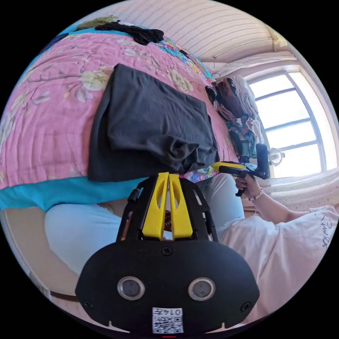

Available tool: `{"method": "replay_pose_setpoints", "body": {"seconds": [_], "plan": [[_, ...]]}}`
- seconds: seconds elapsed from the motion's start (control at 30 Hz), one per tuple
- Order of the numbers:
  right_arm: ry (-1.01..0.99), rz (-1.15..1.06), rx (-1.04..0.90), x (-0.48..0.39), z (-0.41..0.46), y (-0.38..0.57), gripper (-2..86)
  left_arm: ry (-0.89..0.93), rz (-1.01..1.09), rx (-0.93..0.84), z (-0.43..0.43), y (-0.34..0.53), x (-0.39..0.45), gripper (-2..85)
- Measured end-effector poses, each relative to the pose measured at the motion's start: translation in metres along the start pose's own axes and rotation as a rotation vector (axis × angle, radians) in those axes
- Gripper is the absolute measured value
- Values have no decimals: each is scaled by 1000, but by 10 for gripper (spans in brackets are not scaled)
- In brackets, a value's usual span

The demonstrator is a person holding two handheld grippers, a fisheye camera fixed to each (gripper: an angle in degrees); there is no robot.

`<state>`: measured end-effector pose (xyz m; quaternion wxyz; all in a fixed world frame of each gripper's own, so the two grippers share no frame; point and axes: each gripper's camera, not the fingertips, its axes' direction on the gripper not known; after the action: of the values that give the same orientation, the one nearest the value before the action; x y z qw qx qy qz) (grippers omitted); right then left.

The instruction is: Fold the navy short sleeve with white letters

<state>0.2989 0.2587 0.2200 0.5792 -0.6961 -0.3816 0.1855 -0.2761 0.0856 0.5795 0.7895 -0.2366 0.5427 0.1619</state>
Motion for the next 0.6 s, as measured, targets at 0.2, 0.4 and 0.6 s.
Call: {"method": "replay_pose_setpoints", "body": {"seconds": [0.2,0.4,0.6], "plan": [[60,-58,26,-30,12,-2,5,-85,44,40,12,2,14,8],[184,-99,35,-64,48,-32,5,-252,126,-6,66,-25,37,55],[246,-92,-45,-75,91,-30,0,-283,112,-82,96,-24,29,0]]}}
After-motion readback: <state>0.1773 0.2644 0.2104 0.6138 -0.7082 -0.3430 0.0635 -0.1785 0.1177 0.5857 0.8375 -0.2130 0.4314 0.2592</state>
